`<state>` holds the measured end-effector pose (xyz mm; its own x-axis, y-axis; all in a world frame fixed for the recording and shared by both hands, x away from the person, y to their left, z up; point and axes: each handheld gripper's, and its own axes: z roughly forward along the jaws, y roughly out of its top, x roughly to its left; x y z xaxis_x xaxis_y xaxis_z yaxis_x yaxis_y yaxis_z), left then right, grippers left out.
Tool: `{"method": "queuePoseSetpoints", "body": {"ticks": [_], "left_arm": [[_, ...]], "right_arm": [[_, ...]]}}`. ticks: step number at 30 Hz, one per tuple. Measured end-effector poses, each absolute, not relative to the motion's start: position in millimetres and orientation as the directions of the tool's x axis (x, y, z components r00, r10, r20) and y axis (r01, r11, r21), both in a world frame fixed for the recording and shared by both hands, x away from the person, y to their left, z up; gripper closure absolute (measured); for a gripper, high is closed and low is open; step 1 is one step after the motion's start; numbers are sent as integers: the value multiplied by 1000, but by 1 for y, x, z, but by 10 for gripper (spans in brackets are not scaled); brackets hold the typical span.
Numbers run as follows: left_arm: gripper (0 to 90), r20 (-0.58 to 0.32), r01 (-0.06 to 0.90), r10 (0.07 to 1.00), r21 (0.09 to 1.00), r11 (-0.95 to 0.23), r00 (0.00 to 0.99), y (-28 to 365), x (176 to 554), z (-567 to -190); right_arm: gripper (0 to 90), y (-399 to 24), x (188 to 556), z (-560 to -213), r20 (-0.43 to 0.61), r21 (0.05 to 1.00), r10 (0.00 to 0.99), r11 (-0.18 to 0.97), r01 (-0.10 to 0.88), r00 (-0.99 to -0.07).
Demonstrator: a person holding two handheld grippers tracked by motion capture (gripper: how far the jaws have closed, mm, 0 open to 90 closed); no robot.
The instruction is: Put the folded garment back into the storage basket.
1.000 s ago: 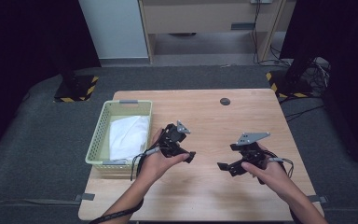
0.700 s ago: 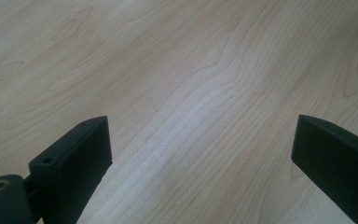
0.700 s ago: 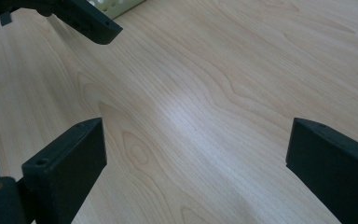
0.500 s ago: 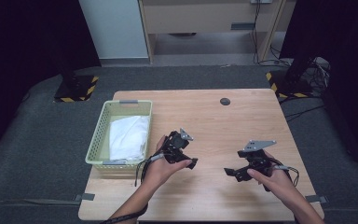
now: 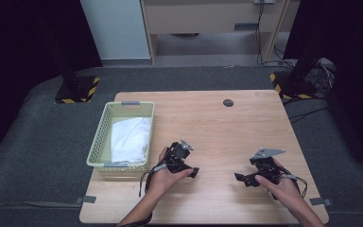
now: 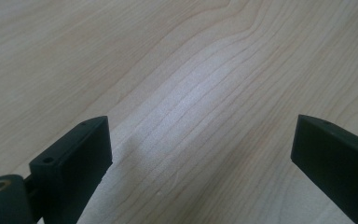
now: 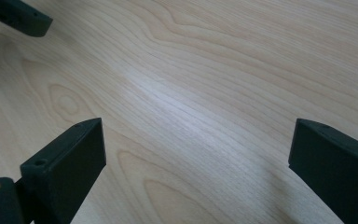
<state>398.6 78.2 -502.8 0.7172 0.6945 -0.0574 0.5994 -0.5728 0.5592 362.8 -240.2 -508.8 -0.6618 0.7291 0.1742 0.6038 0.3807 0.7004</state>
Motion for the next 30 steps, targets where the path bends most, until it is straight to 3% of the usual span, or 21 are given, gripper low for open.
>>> {"method": "queuePoseSetpoints", "body": {"ticks": [9, 16, 30], "left_arm": [[32, -64, 596, 726, 624, -506, 684, 85, 389, -526], [2, -10, 548, 745, 684, -482, 667, 86, 375, -535], [0, -12, 537, 740, 697, -476, 672, 88, 363, -536]], "right_arm": [[33, -241, 363, -529, 144, 672, 752, 403, 621, -643], [5, -230, 355, -537, 10, 690, 743, 480, 542, -670], [8, -229, 352, -538, 10, 706, 747, 466, 534, -665]]}}
